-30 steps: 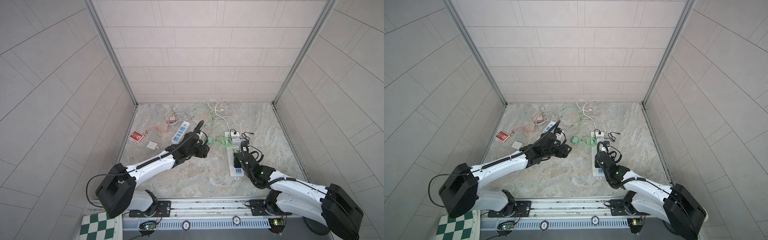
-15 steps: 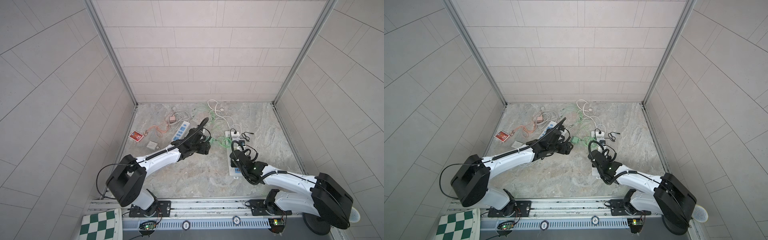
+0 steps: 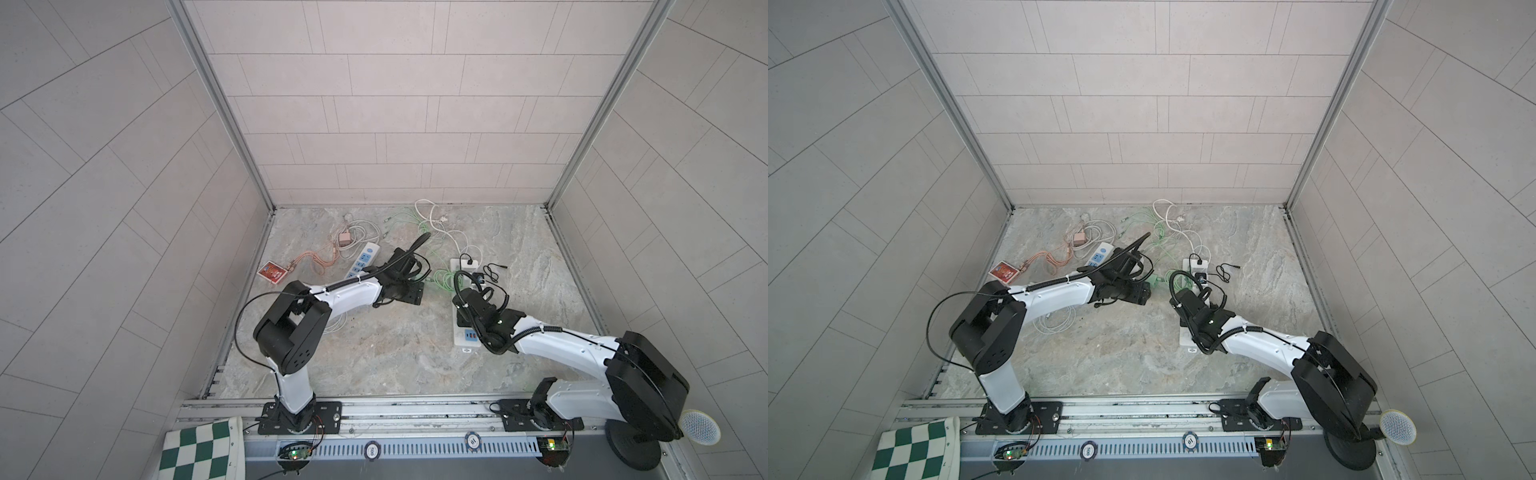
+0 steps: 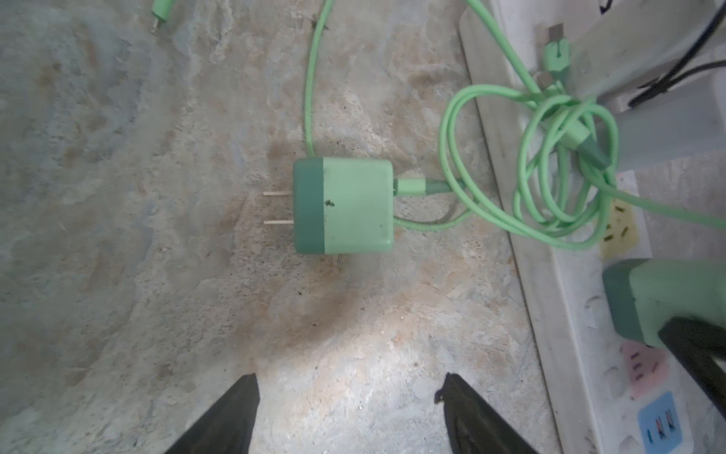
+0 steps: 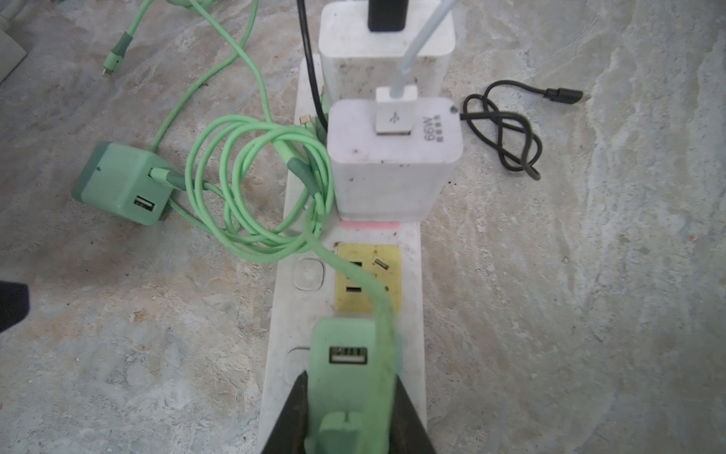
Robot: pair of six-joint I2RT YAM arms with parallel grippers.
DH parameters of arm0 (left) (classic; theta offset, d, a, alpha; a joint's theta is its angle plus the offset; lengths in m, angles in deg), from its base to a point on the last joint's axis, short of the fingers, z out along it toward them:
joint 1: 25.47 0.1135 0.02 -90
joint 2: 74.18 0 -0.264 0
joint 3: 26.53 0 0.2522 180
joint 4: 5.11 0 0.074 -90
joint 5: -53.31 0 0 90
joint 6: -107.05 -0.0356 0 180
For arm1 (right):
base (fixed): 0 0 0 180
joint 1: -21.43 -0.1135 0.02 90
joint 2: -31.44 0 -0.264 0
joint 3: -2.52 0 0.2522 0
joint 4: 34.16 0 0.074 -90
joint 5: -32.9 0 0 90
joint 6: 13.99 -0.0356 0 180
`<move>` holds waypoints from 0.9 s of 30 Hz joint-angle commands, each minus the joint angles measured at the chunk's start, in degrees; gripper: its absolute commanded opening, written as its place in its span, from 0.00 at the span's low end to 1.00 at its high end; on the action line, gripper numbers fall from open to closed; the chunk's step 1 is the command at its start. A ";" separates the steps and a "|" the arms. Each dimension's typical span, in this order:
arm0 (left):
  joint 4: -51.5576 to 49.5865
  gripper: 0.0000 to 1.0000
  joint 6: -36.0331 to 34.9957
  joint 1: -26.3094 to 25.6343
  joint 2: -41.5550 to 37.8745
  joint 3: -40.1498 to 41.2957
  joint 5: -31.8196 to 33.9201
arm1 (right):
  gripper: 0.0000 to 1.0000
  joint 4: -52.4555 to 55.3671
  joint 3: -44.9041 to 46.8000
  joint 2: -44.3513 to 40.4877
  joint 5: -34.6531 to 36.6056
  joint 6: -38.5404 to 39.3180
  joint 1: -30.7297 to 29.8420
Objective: Insert plugs into power strip
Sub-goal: Insert the plug into the socket.
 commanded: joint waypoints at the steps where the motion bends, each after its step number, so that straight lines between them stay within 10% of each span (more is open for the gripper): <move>1: -2.22 0.80 -2.25 0.73 2.18 -4.38 -0.43 | 0.21 8.28 2.05 0.29 -7.06 -0.14 1.00; 17: -7.49 0.76 -4.66 2.54 14.96 -17.33 -8.71 | 0.38 9.58 2.28 -10.89 -8.40 1.42 3.31; 27: -3.12 0.73 -8.16 0.71 4.19 -5.12 -19.66 | 0.38 11.14 2.43 -15.10 -11.48 3.95 8.34</move>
